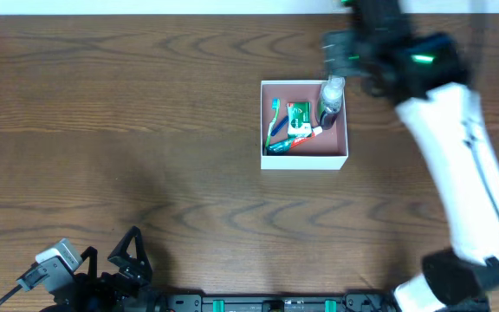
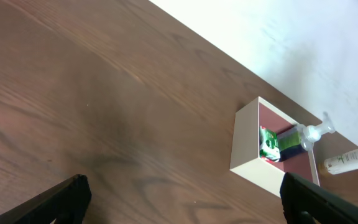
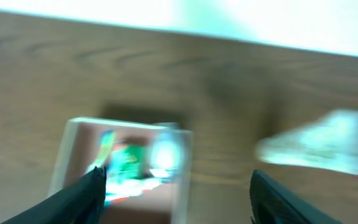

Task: Pack container
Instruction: 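Open the right gripper and raise it out toward the cream tube, then grasp the white cream tube with the right gripper and lift it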

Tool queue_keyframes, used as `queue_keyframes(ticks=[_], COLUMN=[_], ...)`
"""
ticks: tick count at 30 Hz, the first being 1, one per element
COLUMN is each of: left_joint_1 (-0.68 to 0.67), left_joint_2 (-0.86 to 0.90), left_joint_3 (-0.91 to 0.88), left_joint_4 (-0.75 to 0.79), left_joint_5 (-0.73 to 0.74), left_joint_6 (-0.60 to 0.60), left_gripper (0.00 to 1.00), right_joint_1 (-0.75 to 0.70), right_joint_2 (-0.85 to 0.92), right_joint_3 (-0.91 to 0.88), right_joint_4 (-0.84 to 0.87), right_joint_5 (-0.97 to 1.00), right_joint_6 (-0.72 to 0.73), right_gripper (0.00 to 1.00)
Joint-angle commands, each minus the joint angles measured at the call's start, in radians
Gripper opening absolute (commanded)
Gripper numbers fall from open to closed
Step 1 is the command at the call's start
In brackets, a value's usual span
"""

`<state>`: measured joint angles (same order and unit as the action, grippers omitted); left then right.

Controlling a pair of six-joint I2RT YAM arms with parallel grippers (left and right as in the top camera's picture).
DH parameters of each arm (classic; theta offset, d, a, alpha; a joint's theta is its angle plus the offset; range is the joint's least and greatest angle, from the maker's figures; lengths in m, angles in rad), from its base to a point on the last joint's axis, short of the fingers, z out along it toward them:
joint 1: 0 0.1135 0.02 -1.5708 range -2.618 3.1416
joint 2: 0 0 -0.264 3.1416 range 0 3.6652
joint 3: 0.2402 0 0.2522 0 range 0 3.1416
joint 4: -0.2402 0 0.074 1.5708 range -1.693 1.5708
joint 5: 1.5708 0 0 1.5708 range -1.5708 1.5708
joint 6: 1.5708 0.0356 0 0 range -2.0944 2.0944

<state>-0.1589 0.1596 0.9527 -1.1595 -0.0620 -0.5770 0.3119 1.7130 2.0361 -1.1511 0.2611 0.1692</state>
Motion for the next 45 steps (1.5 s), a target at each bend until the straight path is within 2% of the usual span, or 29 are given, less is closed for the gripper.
queue_keyframes(ticks=[1, 9, 18, 26, 33, 35, 39, 45], left_joint_1=[0.003, 0.003, 0.003, 0.003, 0.003, 0.003, 0.003, 0.003], left_joint_2=[-0.003, -0.003, -0.003, -0.003, -0.003, -0.003, -0.003, -0.003], left_joint_3=[0.0, 0.0, 0.0, 0.0, 0.0, 0.0, 0.0, 0.0], left_joint_4=[0.001, 0.001, 0.001, 0.001, 0.001, 0.001, 0.001, 0.001], left_joint_5=[-0.001, -0.001, -0.001, -0.001, -0.001, -0.001, -0.001, -0.001], left_joint_6=[-0.005, -0.005, -0.005, -0.005, -0.005, -0.005, -0.005, -0.005], left_gripper=[0.98, 0.98, 0.98, 0.98, 0.98, 0.98, 0.98, 0.98], right_joint_1=[-0.127, -0.383, -0.45, -0.506, -0.516, -0.516, -0.517, -0.517], right_joint_2=[-0.008, 0.069, 0.239, 0.336, 0.396, 0.403, 0.403, 0.331], right_joint_3=[0.005, -0.035, -0.035, -0.035, -0.035, -0.035, -0.035, -0.033], right_joint_4=[-0.035, 0.016, 0.079, 0.126, 0.128, 0.13, 0.141, 0.101], right_joint_5=[0.069, -0.189, -0.186, -0.191, -0.217, -0.246, -0.289, -0.288], right_joint_6=[-0.074, -0.068, -0.087, -0.089, -0.108, -0.108, -0.107, -0.107], right_gripper=[0.72, 0.66, 0.7, 0.68, 0.54, 0.43, 0.03, 0.01])
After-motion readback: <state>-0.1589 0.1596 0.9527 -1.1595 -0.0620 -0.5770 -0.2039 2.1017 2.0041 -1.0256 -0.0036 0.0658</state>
